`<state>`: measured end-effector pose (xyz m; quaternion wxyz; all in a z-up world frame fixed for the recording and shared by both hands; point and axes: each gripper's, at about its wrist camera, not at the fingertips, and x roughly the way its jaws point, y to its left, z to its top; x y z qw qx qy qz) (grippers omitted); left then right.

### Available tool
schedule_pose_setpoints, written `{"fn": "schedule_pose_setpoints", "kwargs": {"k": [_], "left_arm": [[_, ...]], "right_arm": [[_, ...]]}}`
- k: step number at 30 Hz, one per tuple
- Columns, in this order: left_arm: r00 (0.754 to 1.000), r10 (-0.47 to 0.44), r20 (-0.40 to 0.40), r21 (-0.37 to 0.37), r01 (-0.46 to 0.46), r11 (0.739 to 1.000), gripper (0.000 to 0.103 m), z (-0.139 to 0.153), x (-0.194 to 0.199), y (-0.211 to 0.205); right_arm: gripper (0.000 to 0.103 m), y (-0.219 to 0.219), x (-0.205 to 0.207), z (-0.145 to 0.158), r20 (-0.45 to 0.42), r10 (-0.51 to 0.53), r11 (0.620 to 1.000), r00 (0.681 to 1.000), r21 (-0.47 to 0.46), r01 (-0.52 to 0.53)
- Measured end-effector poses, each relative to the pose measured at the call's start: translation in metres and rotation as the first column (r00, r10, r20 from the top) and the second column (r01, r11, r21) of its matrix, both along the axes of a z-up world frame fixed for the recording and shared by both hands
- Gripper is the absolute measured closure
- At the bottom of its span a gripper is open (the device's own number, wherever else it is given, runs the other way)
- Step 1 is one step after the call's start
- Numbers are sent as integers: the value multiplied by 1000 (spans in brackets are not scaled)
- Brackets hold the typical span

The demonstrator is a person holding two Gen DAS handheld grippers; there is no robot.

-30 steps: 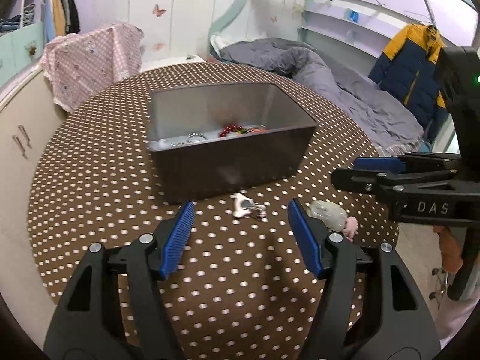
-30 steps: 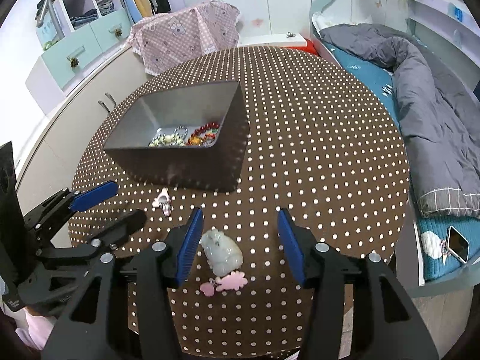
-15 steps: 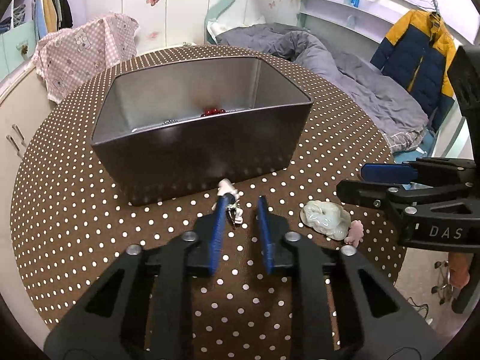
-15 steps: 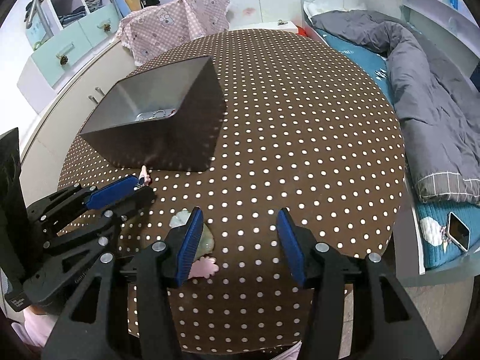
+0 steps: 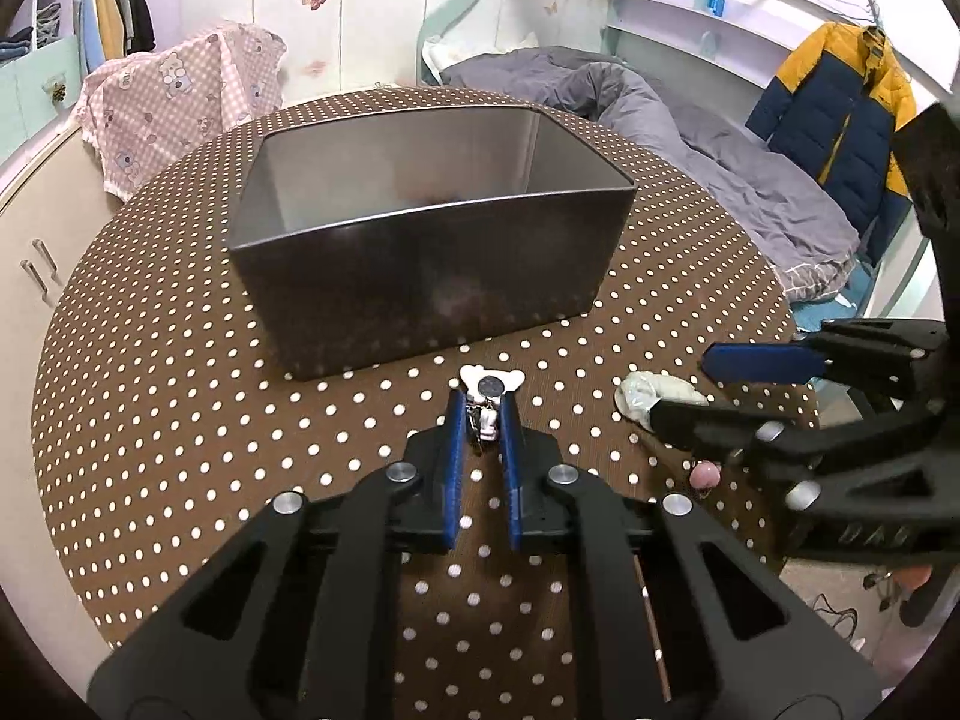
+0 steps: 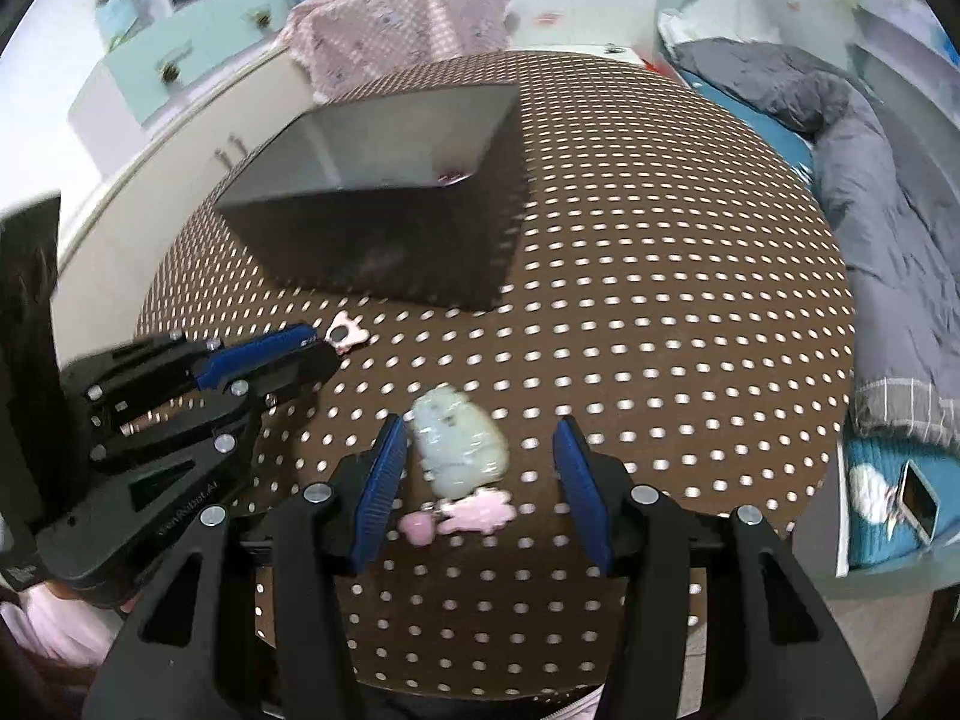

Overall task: Organize jewelry
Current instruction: 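Grasp the white cat charm with the left gripper while the right grasps the jade pendant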

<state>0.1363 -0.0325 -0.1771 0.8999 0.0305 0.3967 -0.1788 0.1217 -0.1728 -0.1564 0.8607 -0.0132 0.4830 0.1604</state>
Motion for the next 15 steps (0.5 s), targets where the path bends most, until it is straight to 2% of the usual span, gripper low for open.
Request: {"fn": "schedule_pose_setpoints", "kwargs": {"k": [2,4,7,15], "left_arm": [[1000,1,3,-4,-1,1000,92,1,-2,3],[1000,5,6,-4,-5,1000,92,1,-3,5],[1000,6,9,-10,-6,1000,91,3,-3,8],[1000,7,18,-16,-6,1000,91,5,-3,9]], "right_arm": [[57,8,-2,-2,17,13,999,1000,-46,-12],[72,15,-2,-4,32,25,996,999,-87,-22],[75,16,0,-4,33,26,994,999,-104,-23],[75,10,3,1,36,9,997,999,-72,-6]]}}
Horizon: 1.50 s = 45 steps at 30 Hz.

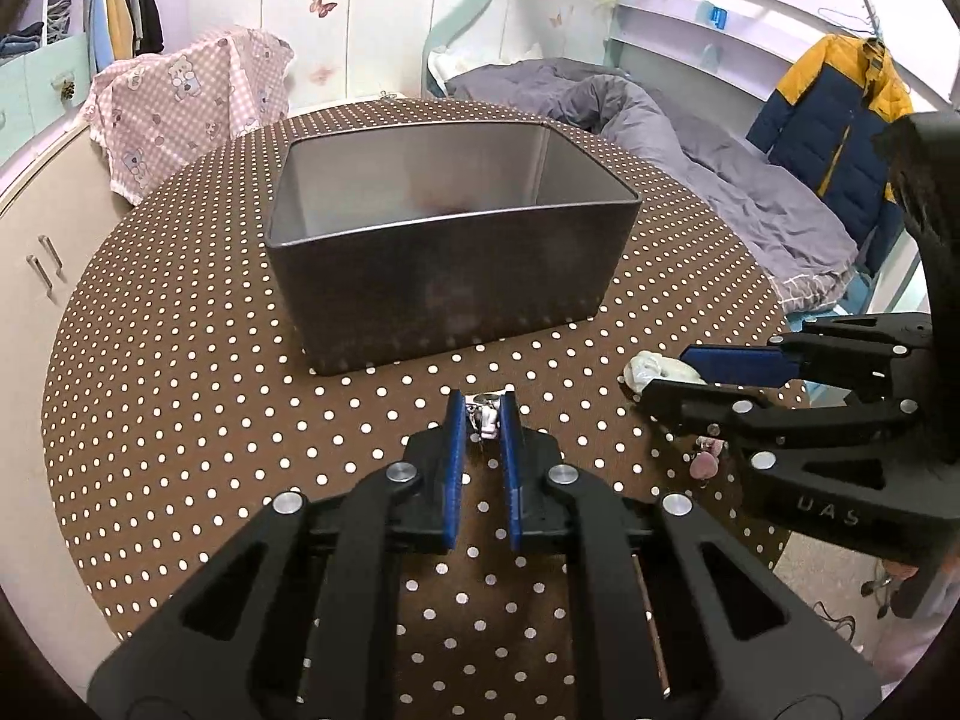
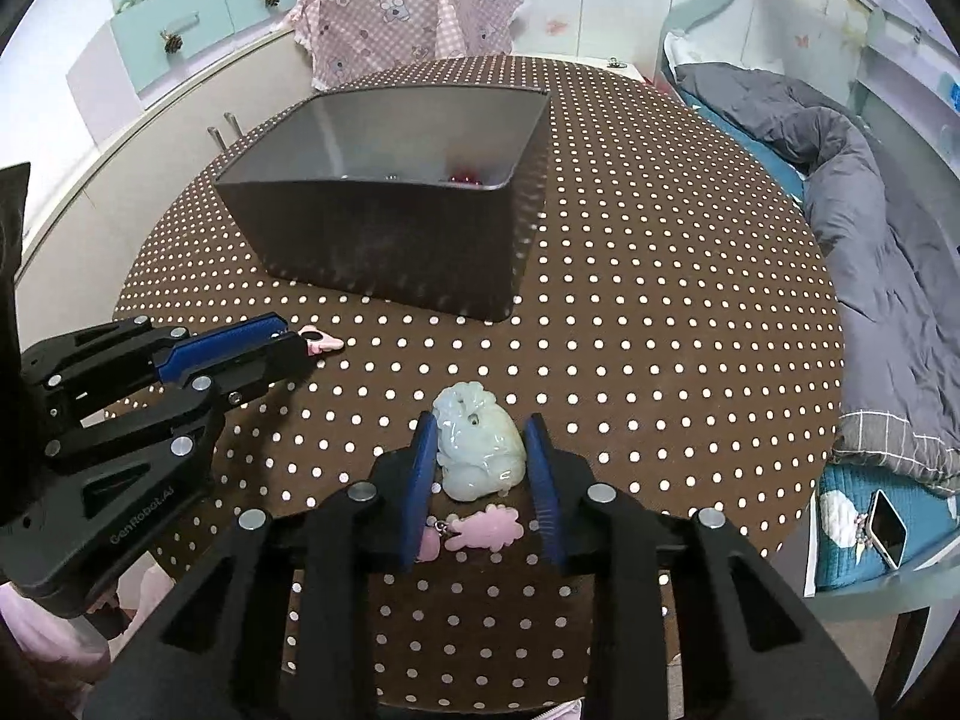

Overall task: Organize jewelry
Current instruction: 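Grasp the white cat charm with the left gripper while the right grasps the jade pendant, then carry the cat charm and jade pendant into the grey box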

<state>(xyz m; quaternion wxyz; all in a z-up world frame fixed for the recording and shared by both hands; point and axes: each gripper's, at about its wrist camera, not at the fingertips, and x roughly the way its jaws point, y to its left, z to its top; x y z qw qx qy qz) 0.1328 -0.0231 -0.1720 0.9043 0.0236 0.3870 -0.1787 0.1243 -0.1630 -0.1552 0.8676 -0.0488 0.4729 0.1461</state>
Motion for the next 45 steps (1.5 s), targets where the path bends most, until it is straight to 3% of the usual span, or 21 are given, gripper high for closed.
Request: {"fn": "schedule_pose_setpoints", "kwargs": {"k": [15,32,45], "left_arm": [[998,21,53,-18,-20,1000,91,18,-2,11],[984,29,178,-27,-24,999,91,62,-1,17],[985,36,171,-22,-33,999,91,64,34,15]], "right_arm": [[75,-6,5,23,50,-24,1000,998,21,23],[75,6,19,64,153,-2,999,988,49,-5],[75,22,45,68,160,28,998,987,47,-36]]}}
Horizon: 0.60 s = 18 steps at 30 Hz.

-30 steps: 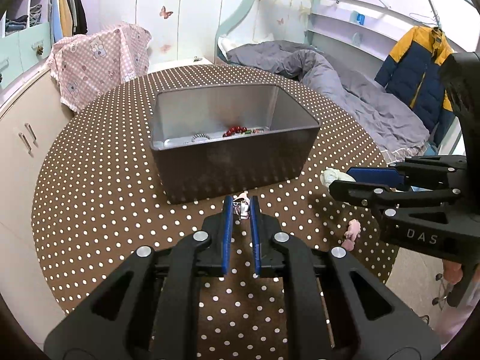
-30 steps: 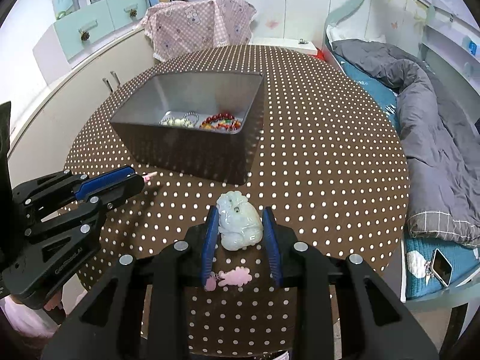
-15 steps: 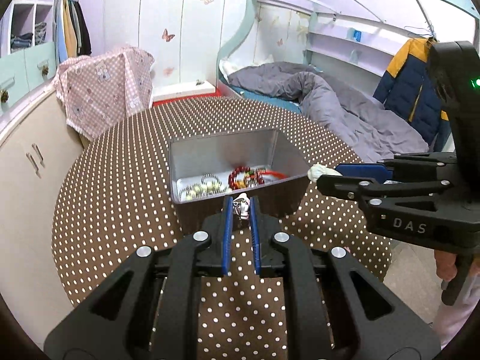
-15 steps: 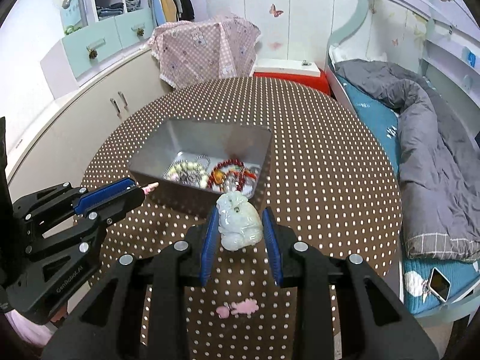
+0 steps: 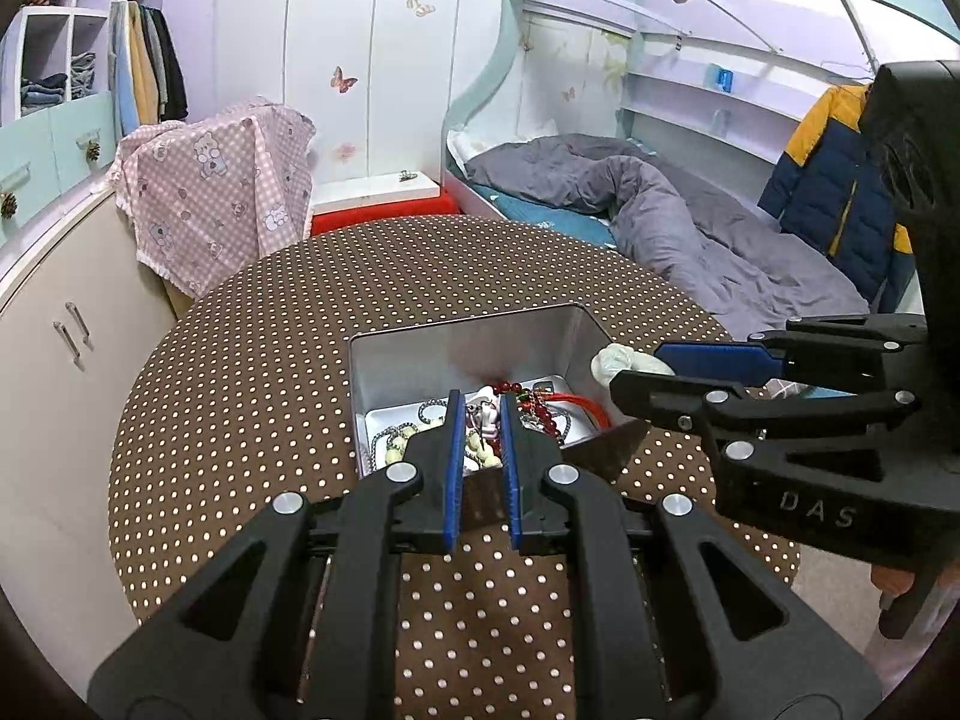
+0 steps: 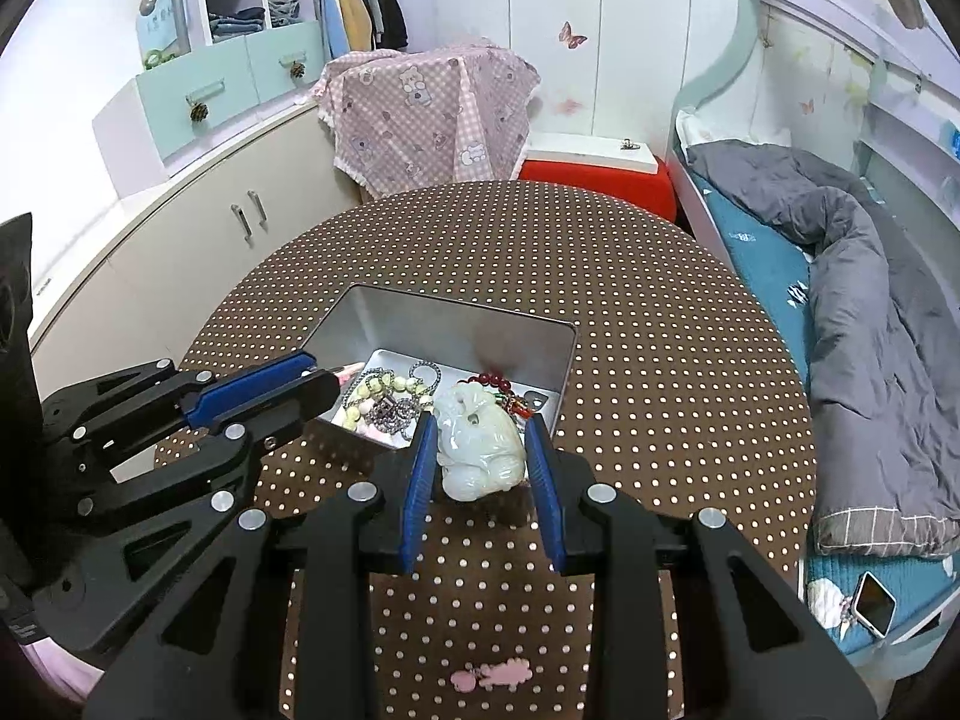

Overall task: Organize jewelry
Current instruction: 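Carry the cat charm and jade pendant into the grey box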

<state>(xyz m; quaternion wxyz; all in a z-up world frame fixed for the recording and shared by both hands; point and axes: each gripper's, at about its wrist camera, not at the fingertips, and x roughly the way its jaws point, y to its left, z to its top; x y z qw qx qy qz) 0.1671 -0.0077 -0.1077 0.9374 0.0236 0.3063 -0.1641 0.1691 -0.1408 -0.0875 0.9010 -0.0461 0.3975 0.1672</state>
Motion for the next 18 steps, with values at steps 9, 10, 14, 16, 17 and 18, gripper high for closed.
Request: {"fn": "schedule_pose_setpoints", "kwargs": {"k": [9,10,14,16,17,18], "left_arm": [[999,28,-40,26,-27,999,65,-9,19,4],[999,31,-35,21,-31,999,59,-8,20,6],[999,46,-20,11,-46,999,54,-7,21,12],[998,53,-20,13,-53,999,54,-7,23,13],[998,56,-20,15,-56,998,54,-7,24,14],[998,60,-23,16,-60,998,54,-8,25,16]], "right_arm": [[75,2,18,-7,-22,3,1000,1000,0,-3],[75,3,20,-7,-25,6,1000,1000,-2,-6],[75,7,26,-11,-39,13,1000,999,-7,-14],[75,11,29,-14,-45,19,1000,999,-12,-20],[75,12,31,-15,-50,24,1000,998,-13,-25],[75,14,32,-16,-53,27,999,998,-15,-28]]}}
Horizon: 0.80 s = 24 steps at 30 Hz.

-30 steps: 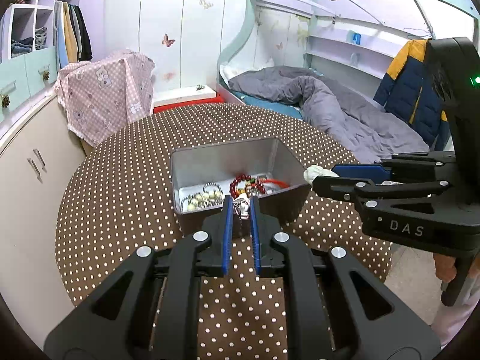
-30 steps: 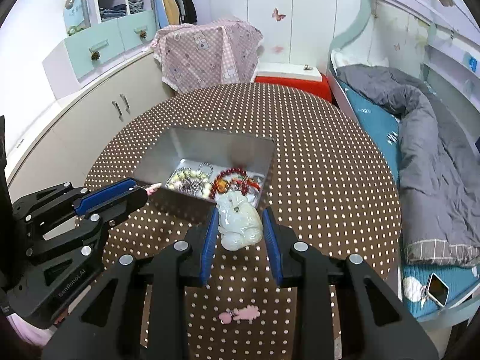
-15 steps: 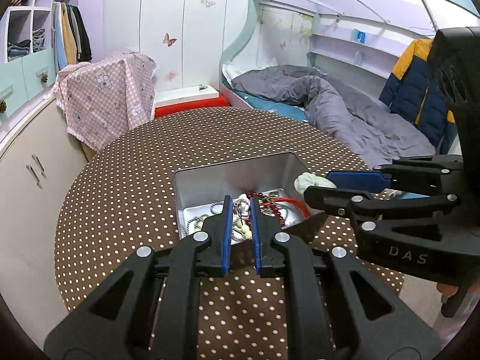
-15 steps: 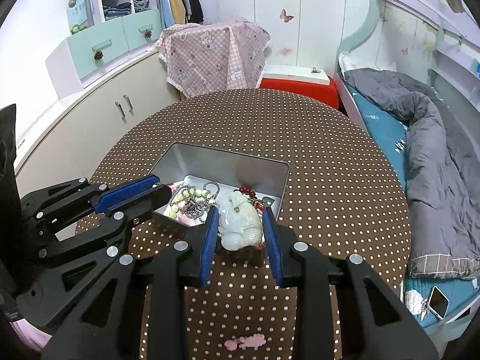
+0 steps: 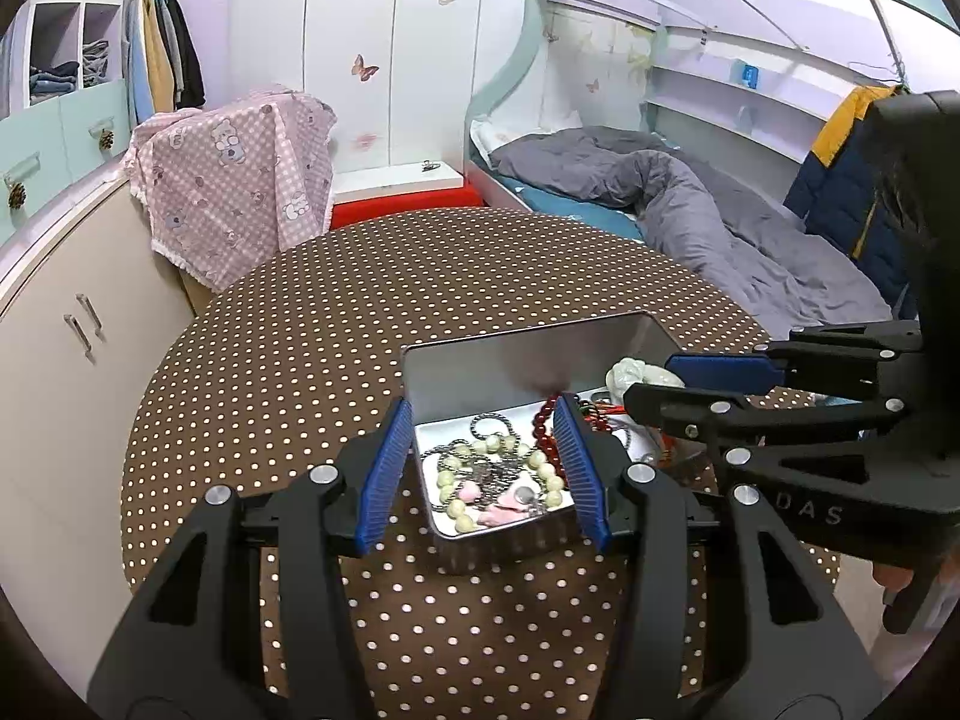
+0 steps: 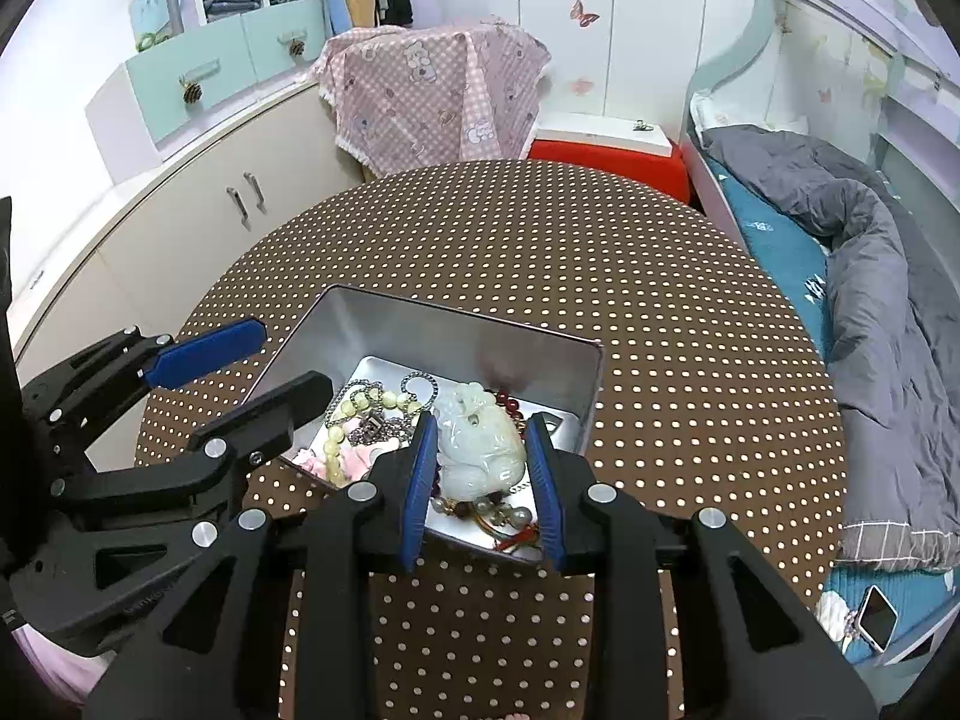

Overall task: Organize jewelry
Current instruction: 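Carry the cat charm and jade pendant into the grey box, then open both grippers to release the charm and pendant in the box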

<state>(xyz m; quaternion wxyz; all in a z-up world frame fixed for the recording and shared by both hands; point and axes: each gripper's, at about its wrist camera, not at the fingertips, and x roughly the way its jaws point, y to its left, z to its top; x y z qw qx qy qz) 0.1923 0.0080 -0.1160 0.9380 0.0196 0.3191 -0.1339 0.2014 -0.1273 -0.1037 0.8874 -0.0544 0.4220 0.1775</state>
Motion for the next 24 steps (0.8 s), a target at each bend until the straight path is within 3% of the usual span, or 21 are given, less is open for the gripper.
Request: {"fn": "schedule_pose_setpoints", "kwargs": {"k": [14,24], "left_arm": [[999,42,-32,2,-42,999,52,-9,17,15],[996,59,-72,-8,-60,998,49,-17,34,22]], "right_arm": [[75,20,29,-22,-82,29,999,996,-32,-32],[75,21,34,-23,-78,23,999,997,-43,-26]]}}
